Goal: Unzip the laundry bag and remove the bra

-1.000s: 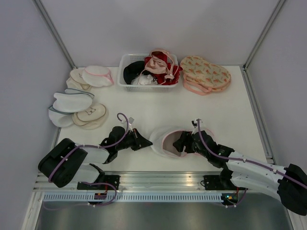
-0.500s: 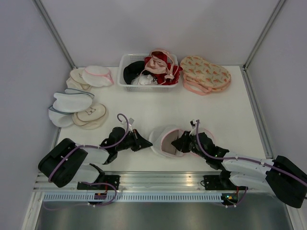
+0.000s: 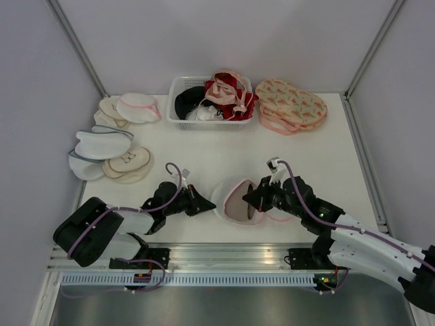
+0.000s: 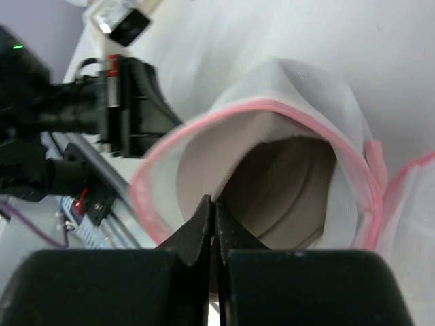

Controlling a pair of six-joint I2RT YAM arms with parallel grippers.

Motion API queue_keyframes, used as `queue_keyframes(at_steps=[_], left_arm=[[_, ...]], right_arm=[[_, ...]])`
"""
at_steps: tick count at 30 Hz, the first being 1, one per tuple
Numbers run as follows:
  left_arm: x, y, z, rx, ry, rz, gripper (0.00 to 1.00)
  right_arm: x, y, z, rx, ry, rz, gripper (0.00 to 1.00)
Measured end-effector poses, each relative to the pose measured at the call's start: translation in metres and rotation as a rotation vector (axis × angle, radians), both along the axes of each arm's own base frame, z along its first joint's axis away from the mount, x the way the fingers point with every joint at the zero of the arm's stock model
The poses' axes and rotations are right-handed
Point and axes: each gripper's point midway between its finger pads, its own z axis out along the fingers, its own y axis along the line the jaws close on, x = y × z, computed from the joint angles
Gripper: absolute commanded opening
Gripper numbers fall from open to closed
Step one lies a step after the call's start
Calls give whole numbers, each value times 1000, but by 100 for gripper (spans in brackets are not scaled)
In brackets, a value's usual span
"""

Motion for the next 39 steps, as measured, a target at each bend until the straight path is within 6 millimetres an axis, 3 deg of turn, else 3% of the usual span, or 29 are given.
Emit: queue_keyframes(at_steps=[4,10,14,19,23,30,35,39], left_arm=[[1,0,2,-3,-6,2,2],[3,-2,0,3,3,1,2],[3,-2,-5,12,16,1,2],[3,-2,-5,13,16,1,2],[3,-2,-5,13,16,1,2],[3,-3,-3,5,10,-3,2],[3,-4,-1,-4,3,-11,2],[1,-6,3,-19,-3,-29,2]], right_arm=[[-26,-2,55,40,-83,144,0],[-58,-12,109,166,-205,260,0],[-62,-10,139,231,-265,283,1],[-49,5,190,291,-359,294,1],[-21,23,253,303,-480,248,0],[54,59,351,267,-675,108,0],[124,85,382,217,-732,25,0],[197,100,374,169,-728,-46,1]])
